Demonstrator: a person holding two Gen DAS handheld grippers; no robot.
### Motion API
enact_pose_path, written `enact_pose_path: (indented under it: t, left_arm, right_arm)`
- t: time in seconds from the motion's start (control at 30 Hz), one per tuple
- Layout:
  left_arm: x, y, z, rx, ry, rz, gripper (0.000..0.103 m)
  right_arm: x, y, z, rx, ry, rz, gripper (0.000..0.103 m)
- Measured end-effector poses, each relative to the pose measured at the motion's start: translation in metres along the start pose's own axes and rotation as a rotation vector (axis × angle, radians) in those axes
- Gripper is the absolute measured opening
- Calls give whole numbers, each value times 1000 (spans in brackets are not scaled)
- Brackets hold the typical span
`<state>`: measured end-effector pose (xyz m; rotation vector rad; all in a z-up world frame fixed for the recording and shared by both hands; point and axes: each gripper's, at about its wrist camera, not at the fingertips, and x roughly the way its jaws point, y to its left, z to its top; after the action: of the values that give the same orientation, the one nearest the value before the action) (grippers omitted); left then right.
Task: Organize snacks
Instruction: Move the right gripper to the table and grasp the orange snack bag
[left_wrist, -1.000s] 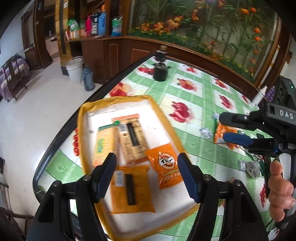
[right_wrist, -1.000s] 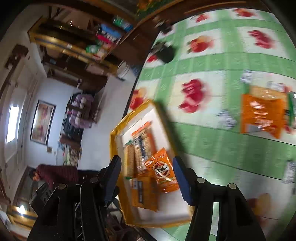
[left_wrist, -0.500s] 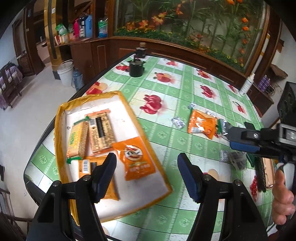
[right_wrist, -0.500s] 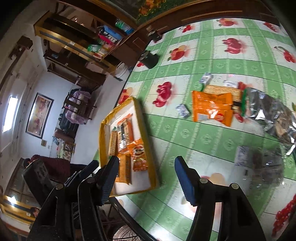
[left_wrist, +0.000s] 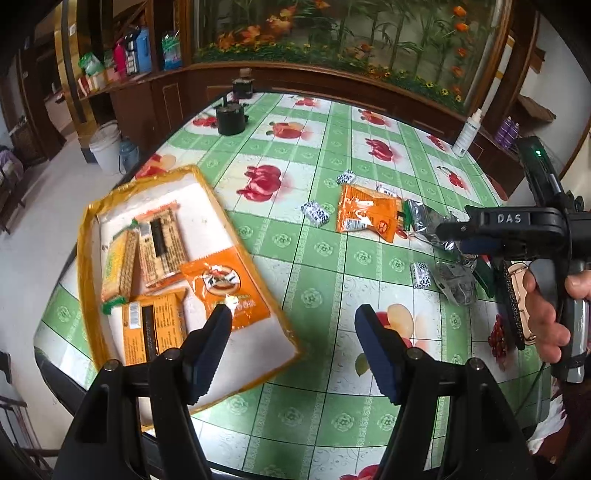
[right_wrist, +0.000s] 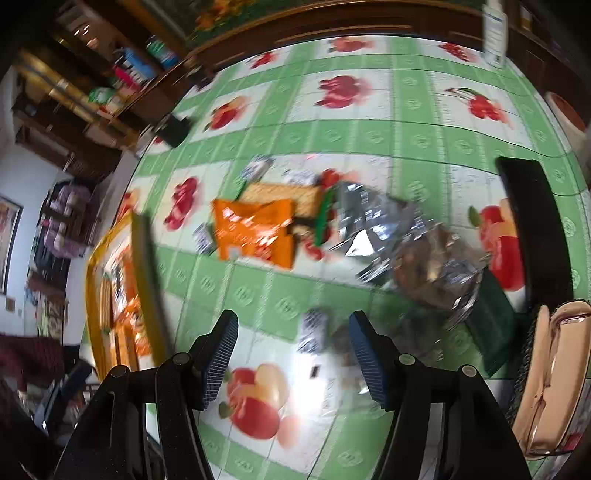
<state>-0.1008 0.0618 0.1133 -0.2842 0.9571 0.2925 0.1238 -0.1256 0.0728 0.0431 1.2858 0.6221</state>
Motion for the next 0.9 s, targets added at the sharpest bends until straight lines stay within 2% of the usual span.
enact_pose_path:
  t: [0.17,0.37,0.5,0.73,0.9]
  left_arm:
    - [11,2,-1,-17,36,-1,69]
    - [22,-10,1,8,62,-25,69]
    - [29,-19,1,24,81,-43,69]
    - [34,-14,1,18,91,-45,69]
    - [30,1,4,-18,79,-42,69]
  right_arm:
    - [-1,-15,4,23,-12,7,66]
    - [3,-21,16,58,-4,29,66]
    - [16,3,43,7,11,57,67]
    - [53,54,80,-122,2,35,67]
    - [78,64,76,-167,69,34,67]
